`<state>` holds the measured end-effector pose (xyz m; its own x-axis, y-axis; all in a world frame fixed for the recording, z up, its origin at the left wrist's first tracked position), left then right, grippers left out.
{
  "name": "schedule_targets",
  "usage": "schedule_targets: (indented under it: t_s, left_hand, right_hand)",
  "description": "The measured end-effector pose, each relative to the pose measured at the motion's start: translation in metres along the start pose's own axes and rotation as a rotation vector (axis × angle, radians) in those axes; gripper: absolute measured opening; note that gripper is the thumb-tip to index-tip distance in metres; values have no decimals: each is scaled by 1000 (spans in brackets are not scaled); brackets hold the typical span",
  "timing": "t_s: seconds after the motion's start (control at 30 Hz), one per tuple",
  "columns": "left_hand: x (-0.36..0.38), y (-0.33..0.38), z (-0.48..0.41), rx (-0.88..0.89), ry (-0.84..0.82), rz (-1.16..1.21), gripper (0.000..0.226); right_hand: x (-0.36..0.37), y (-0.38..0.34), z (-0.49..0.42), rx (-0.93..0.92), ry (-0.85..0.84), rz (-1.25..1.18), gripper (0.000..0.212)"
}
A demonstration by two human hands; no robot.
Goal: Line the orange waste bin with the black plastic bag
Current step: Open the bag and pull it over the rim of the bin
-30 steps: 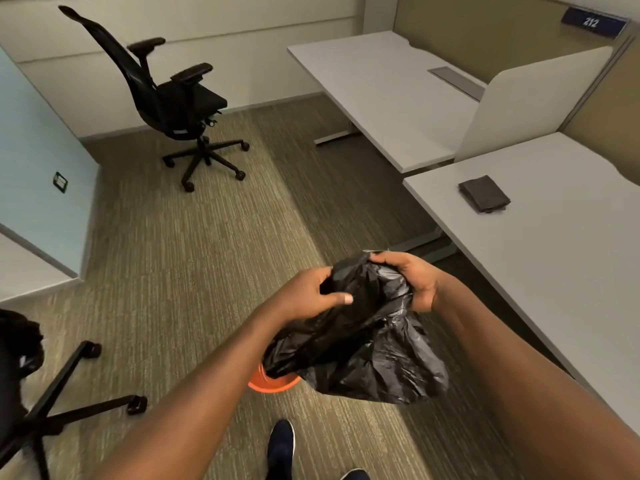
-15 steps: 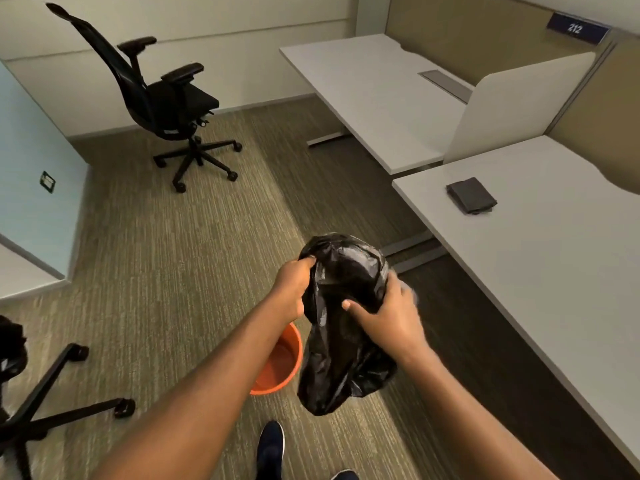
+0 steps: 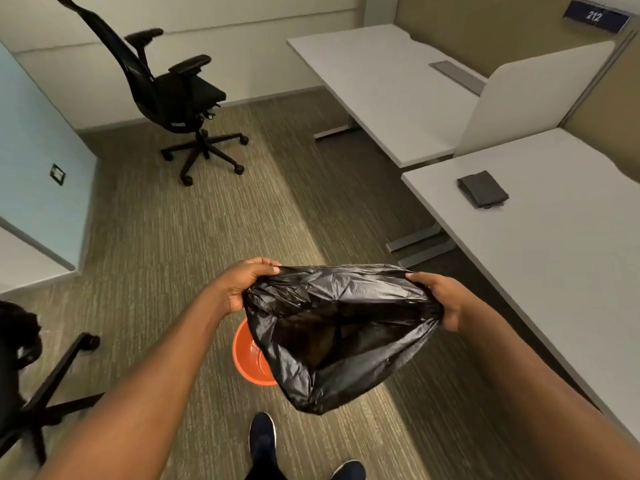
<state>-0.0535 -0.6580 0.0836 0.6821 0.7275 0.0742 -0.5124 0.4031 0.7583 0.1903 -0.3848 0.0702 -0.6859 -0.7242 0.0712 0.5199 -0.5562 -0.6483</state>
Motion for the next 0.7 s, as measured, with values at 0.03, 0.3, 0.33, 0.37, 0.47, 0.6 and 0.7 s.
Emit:
schedule_targets:
  t_s: [0.03, 0.3, 0.33, 0.37, 0.47, 0.6, 0.7]
  left_hand:
    - [-6, 3, 1, 68, 73, -24, 18]
    - [-44, 12, 8, 387, 207, -789, 39]
    - [-40, 14, 8, 419, 174, -997, 44]
    - [-35, 15, 9, 446, 160, -1237, 50]
    - [-49, 21, 1, 475, 259, -1520, 40]
    - [-90, 56, -5, 564, 493, -1117, 29]
    - [-116, 86, 8, 853, 652, -673, 33]
  right_hand:
    - [2, -3, -2, -30, 39, 52, 39]
    - [83, -19, -4, -317, 15, 1124, 60]
    - [87, -22, -7, -368, 80, 1302, 49]
    - [88, -26, -9, -407, 140, 1399, 36]
    - [107, -39, -11, -441, 249, 1369, 13]
    - [150, -67, -4, -617, 411, 1047, 16]
    - [183, -85, 26, -973, 591, 548, 12]
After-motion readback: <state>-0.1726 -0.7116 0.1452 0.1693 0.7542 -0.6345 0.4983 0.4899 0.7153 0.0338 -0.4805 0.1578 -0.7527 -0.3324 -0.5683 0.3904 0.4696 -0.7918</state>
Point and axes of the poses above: each hand's wrist, its own z-axis away from the middle knuckle, its own x-axis out of the palm, y = z × x, the point moved 4 cm from there along -z, towards the middle knuckle, and after that the axes turned 3 degrees about -z, right-handed, at the moved point
